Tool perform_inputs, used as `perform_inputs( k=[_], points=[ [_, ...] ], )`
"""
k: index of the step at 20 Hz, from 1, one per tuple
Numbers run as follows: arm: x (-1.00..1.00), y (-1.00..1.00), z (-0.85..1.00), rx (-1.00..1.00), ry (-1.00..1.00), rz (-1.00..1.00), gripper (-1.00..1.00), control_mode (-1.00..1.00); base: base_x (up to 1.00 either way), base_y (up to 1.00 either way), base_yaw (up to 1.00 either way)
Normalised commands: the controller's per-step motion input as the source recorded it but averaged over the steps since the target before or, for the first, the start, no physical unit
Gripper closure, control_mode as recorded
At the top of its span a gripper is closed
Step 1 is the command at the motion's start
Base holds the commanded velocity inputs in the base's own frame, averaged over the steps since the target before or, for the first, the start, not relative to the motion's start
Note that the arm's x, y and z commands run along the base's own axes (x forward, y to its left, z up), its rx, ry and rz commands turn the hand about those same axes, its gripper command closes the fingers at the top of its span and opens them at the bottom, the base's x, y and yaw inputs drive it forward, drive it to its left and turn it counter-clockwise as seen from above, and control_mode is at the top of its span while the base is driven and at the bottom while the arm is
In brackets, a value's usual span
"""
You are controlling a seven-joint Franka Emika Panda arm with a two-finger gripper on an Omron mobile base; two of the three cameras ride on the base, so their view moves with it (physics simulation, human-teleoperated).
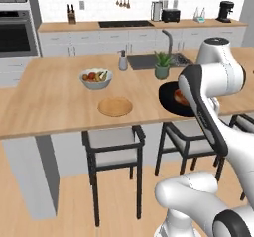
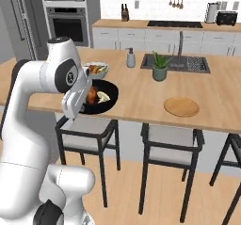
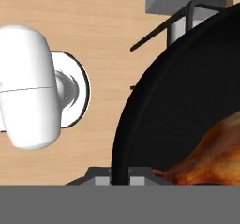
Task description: Pick the chicken drumstick and mushroom from their plates and place them in the bowl. Then put the bowl in the fridge.
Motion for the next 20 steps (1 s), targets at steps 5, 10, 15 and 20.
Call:
perform_inputs(
  k=[5, 10, 15, 20],
  points=[
    [0.00, 0.00, 0.00, 0.00, 0.00, 0.00, 1.00, 1.00, 0.25, 1.00, 0.01],
    [0.00, 0.00, 0.00, 0.00, 0.00, 0.00, 1.00, 1.00, 0.45, 1.00, 0.00],
    [0.00, 0.00, 0.00, 0.00, 0.00, 0.00, 1.00, 1.00, 0.59, 1.00, 0.00],
    [0.00, 0.00, 0.00, 0.00, 0.00, 0.00, 1.00, 1.00, 0.47, 1.00, 0.00]
  ],
)
